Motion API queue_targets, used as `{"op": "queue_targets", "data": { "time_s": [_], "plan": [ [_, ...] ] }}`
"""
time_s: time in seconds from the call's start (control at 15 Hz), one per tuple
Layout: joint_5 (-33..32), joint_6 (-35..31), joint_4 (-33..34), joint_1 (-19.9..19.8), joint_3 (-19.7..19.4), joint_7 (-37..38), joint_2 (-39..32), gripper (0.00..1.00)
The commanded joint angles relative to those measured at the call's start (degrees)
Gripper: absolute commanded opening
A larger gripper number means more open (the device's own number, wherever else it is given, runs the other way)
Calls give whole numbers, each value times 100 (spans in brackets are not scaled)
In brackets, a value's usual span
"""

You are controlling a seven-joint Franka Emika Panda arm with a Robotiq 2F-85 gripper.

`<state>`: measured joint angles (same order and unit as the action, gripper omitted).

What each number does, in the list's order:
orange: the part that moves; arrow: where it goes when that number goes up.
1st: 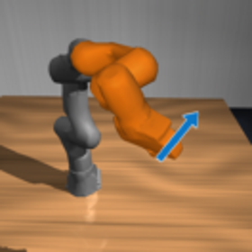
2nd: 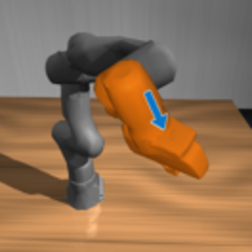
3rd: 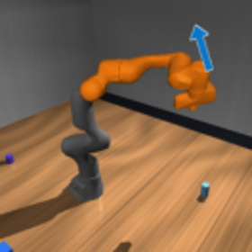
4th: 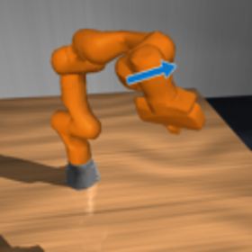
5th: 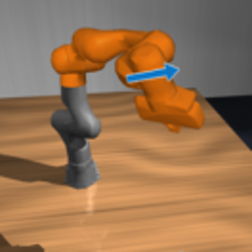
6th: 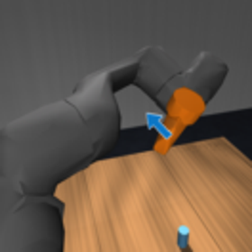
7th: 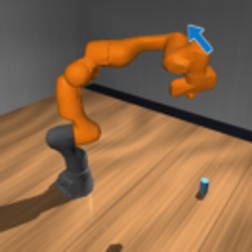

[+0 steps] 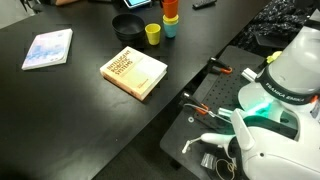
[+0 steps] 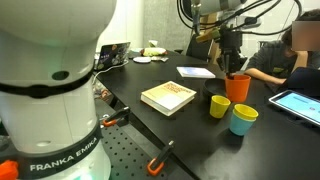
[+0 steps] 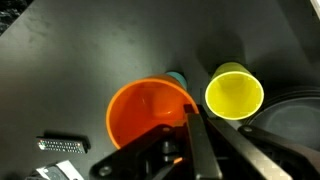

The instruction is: Stack the four cups together.

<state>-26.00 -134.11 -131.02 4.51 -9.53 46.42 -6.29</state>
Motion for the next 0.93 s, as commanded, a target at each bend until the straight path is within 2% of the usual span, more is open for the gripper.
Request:
{"op": "queue_targets", "data": {
  "time_s": [0.0, 0.4, 0.87],
  "plan": [
    [-386, 10, 291, -134, 168, 250, -140, 3],
    [-630, -77, 511, -245, 84, 442, -551, 4],
    [-678, -597, 640, -294, -97, 418, -1019, 4]
  ]
}}
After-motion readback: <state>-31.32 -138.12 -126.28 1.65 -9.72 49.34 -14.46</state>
